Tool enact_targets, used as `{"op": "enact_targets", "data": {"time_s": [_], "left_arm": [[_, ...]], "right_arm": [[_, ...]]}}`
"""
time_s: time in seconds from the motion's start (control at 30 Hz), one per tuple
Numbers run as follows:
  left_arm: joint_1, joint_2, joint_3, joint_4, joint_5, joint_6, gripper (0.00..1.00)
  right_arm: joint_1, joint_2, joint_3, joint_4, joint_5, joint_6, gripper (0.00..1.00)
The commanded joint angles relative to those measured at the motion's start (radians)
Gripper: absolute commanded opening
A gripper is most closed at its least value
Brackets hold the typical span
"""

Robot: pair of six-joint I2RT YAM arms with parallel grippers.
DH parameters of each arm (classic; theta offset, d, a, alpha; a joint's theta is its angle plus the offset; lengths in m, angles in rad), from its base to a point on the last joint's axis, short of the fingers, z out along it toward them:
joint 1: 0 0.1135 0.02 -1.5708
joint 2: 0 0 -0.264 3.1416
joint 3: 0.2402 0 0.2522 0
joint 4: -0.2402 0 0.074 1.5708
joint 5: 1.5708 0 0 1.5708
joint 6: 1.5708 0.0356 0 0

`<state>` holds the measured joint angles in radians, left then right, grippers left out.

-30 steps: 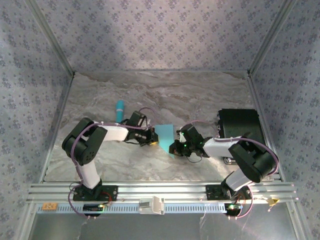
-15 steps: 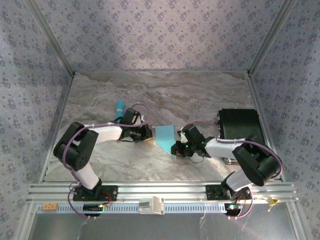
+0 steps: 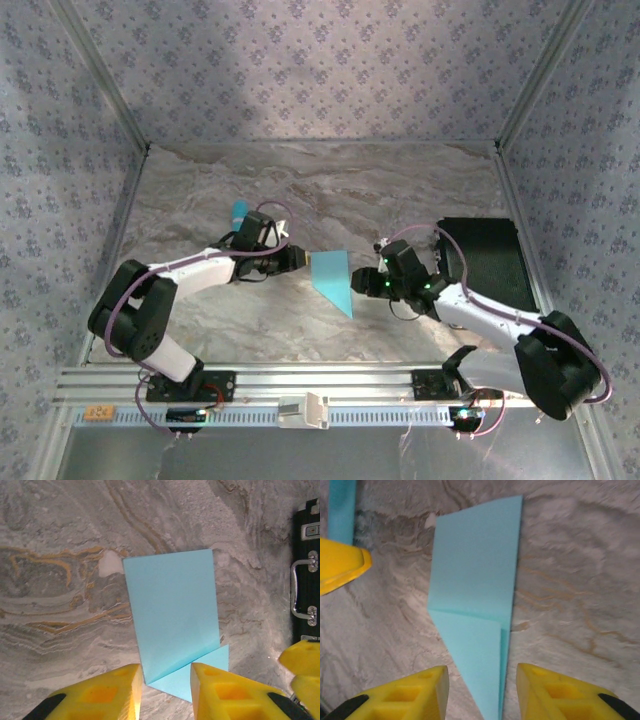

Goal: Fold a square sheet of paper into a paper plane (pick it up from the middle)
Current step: Third fold the triangle at the center of the table, then fourth fold the wing at the center of the table.

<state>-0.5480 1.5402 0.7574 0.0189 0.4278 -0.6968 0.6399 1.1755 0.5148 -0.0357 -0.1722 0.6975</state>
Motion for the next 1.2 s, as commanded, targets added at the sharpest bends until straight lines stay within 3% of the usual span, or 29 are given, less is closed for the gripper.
{"op": "enact_targets", "data": {"time_s": [0.0,0.13,0.27,0.5,0.8,0.93,1.03,1.17], "left_arm": [[-0.009,-0.042,-0.022,0.035,-0.025,0.011,0.33],[-0.018,-0.065,-0.023,0.028,-0.048,0.02,0.41],[-0.026,-0.114,-0.072,0.044,-0.128,-0.027,0.52],[-0.053,-0.239,-0.159,0.088,-0.236,-0.075,0.61],[-0.076,-0.36,-0.2,0.053,-0.379,0.045,0.66],[-0.067,-0.399,-0.201,-0.004,-0.45,0.066,0.78],[-0.051,-0.419,-0.174,-0.107,-0.507,0.053,0.98],[-0.015,-0.438,-0.175,-0.116,-0.44,0.053,1.0]], "right_arm": [[-0.007,-0.036,-0.021,-0.029,0.09,-0.012,0.42],[-0.005,-0.048,-0.068,0.037,0.112,-0.054,0.42],[-0.009,-0.039,-0.052,0.045,0.003,-0.136,0.41],[-0.057,0.041,-0.011,0.013,-0.13,-0.164,0.39],[-0.075,0.121,0.007,0.055,-0.248,-0.178,0.39],[-0.077,0.174,0.034,0.065,-0.246,-0.169,0.38],[-0.085,0.225,0.062,0.067,-0.251,-0.17,0.38],[-0.096,0.301,0.105,0.081,-0.275,-0.173,0.36]]}}
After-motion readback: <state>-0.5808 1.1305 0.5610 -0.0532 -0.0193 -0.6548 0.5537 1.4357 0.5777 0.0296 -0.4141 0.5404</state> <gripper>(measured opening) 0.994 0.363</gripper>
